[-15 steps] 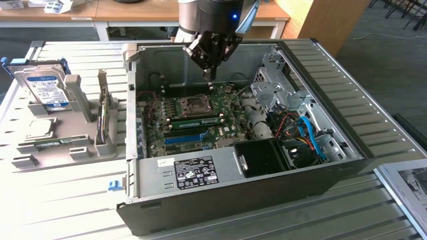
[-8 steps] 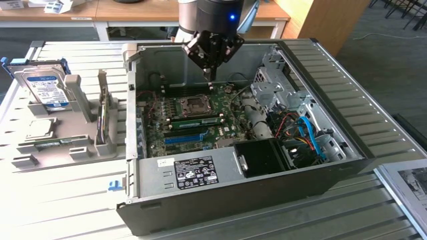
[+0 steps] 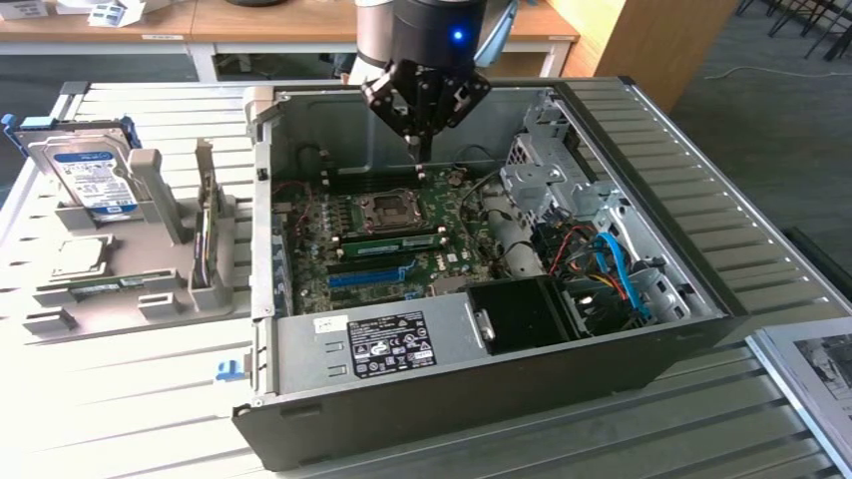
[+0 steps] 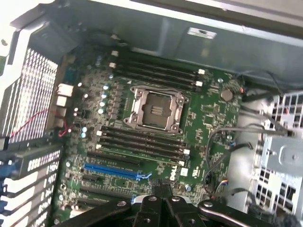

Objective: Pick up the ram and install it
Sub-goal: 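Press down the ram until it locks into place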

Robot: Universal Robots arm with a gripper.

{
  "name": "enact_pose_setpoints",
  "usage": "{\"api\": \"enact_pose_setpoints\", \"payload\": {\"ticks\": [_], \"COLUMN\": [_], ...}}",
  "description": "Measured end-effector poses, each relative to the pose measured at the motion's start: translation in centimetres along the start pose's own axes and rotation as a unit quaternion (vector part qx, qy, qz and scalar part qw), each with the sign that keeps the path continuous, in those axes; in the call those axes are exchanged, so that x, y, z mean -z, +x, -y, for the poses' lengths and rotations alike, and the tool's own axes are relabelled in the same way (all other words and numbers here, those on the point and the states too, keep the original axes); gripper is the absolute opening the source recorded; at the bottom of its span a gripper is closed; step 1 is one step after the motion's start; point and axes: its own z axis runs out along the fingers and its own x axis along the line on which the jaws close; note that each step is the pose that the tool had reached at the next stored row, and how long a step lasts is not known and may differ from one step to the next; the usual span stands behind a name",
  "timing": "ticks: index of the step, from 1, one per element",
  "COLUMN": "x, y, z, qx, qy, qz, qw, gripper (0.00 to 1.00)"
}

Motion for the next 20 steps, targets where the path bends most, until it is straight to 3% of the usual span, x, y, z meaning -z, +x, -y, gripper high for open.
{"api": "enact_pose_setpoints", "payload": {"ticks": [3,7,13,15,18,20], "x": [-0.02,-0.04,-0.04,-0.05,-0.04,-0.04], "y": [0.00,0.00,-0.01,-0.06,-0.17,-0.18], "z": [0.00,0.00,0.00,0.01,0.03,0.03], "qx": [-0.027,-0.063,-0.069,-0.069,-0.070,-0.070], "qy": [0.0005,0.0012,0.0013,0.0009,0.0002,0.0001], "qz": [0.0010,0.0024,0.0023,-0.0011,-0.0109,-0.0123], "qw": [0.9996,0.9980,0.9976,0.9976,0.9975,0.9975], "gripper": [0.10,0.10,0.10,0.10,0.10,0.10]}}
